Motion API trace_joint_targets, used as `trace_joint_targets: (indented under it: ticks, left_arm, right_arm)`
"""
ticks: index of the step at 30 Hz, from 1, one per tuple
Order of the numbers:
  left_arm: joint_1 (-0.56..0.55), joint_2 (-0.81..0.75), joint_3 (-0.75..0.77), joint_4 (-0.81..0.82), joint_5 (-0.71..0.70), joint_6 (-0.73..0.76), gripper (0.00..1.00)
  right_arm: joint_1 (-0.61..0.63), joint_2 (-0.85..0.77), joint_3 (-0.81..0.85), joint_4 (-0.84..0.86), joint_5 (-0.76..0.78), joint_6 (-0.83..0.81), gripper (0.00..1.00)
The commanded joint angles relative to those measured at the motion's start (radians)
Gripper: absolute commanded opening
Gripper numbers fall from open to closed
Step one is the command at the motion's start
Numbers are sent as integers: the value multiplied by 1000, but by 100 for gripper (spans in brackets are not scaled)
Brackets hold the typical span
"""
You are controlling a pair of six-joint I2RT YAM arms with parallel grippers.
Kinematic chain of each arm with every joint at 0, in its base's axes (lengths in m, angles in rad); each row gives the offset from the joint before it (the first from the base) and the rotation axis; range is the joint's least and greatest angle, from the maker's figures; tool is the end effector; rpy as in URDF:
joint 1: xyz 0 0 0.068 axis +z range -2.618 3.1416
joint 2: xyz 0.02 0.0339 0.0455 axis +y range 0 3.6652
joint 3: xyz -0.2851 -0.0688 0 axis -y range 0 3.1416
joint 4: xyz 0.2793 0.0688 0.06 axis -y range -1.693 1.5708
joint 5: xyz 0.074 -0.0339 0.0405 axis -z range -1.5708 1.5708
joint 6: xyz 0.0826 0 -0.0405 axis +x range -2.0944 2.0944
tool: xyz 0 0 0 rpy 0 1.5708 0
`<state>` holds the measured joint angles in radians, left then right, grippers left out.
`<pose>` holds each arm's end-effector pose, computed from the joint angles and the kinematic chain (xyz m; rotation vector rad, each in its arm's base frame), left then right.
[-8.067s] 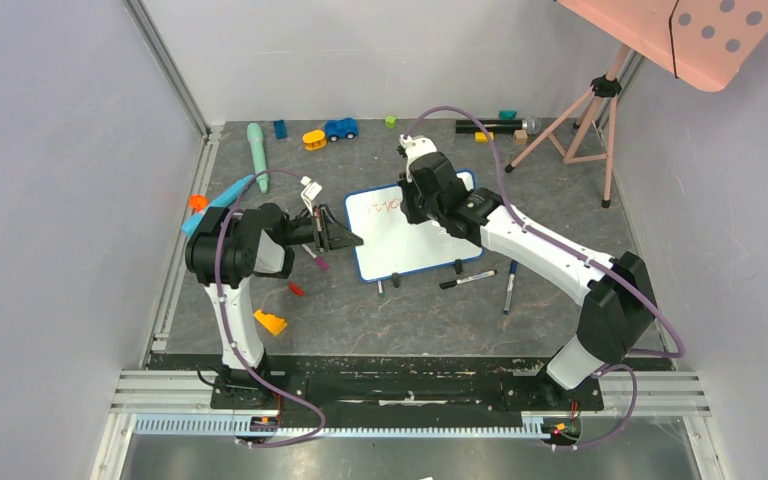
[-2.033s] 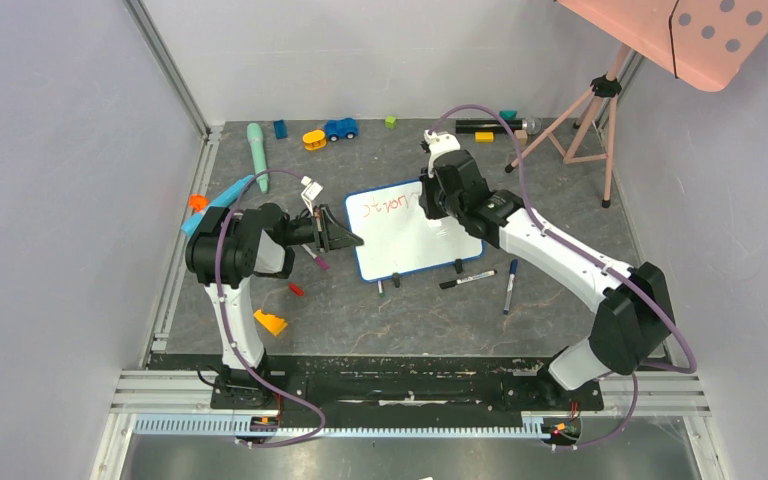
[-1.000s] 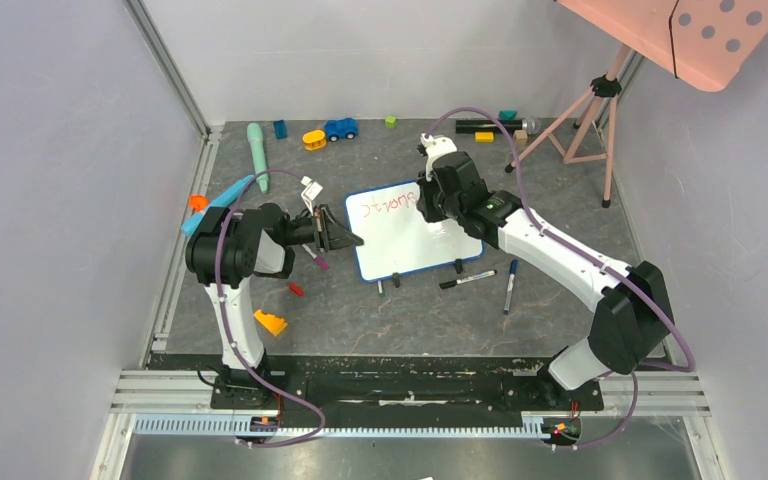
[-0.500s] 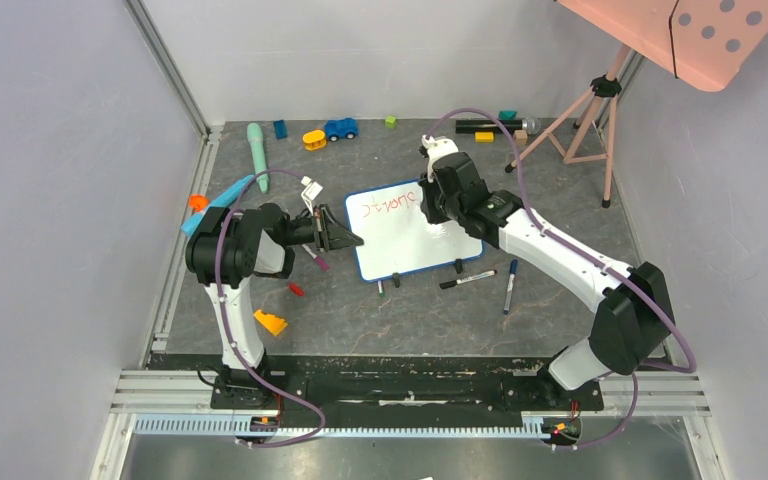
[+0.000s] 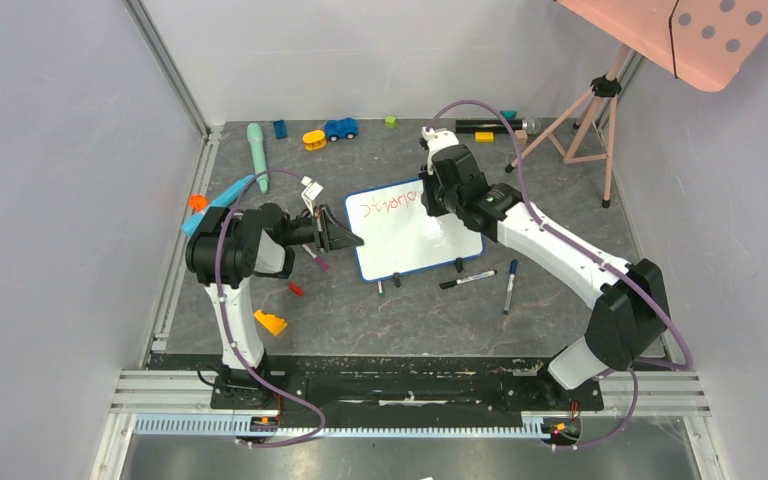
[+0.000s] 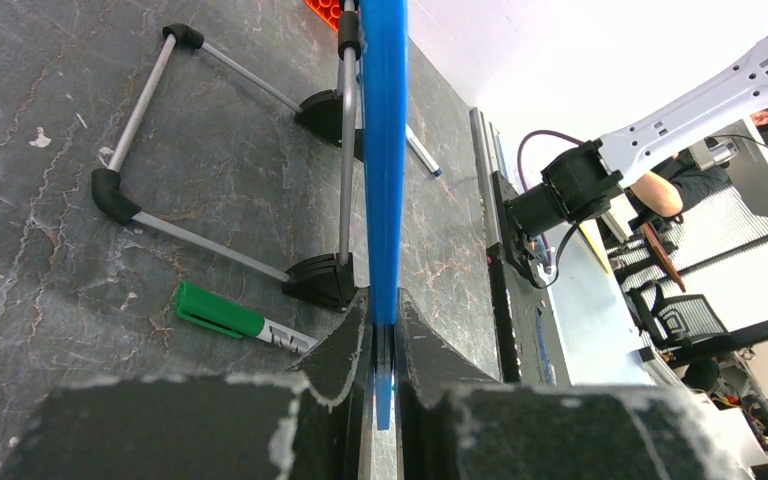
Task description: Write a sentence on the whiteboard
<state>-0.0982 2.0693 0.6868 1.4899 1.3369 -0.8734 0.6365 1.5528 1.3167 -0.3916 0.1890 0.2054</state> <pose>0.3505 -0.1153 0.1108 0.6003 1.7315 -1.6766 0.3518 0.2407 0.3005 -0.3660 2.1676 0.2676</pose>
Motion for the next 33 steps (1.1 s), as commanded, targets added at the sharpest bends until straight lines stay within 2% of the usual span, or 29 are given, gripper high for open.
trace_joint_targets:
  ticks: [1, 22, 33]
  left_arm:
    - [-2, 14, -3, 67, 36, 22, 2]
    - [-1, 11, -5, 67, 37, 22, 2]
    - [-1, 12, -5, 67, 35, 22, 2]
  right_arm:
    - [-9, 8, 23, 12, 19, -12, 0]
    - [-9, -71, -173, 69, -51, 44, 0]
    - [-8, -64, -133, 123, -118, 54, 0]
